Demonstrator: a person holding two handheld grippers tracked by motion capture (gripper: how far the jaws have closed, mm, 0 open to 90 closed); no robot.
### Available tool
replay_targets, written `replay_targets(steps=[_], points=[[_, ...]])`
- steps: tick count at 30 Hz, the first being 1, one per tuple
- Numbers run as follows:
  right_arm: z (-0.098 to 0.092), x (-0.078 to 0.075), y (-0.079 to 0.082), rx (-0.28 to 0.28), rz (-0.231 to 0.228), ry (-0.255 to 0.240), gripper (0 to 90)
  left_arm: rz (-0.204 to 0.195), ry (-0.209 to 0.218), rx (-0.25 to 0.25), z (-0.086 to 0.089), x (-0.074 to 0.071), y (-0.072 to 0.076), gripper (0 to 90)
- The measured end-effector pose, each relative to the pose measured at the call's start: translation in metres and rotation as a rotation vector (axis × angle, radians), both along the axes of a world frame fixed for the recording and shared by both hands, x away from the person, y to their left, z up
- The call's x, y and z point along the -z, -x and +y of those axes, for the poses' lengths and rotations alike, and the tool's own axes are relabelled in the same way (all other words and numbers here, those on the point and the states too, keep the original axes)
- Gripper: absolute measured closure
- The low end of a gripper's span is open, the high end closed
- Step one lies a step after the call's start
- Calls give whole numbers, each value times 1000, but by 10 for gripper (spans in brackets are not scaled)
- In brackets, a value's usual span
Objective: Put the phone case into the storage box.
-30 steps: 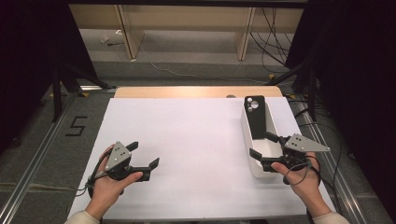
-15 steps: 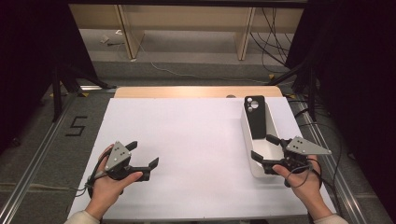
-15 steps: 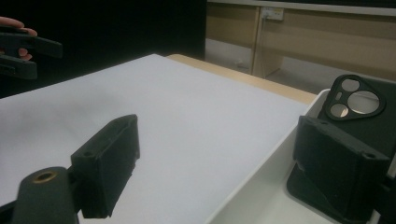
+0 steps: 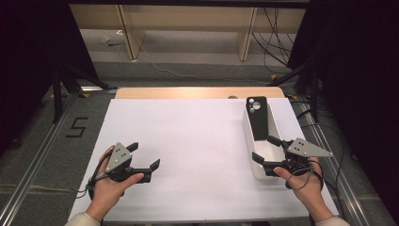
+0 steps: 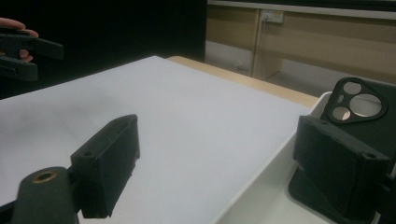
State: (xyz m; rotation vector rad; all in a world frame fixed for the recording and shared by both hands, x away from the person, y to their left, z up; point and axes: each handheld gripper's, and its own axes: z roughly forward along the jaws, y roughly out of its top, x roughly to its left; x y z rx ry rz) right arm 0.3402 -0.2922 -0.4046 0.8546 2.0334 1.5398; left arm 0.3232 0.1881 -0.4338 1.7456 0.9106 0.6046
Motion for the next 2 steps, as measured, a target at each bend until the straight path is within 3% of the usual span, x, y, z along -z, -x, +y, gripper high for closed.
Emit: replay_targets(steps=[2], points=[[0, 0, 0, -2, -4, 0, 158, 1, 3, 2, 0, 0, 0, 43]])
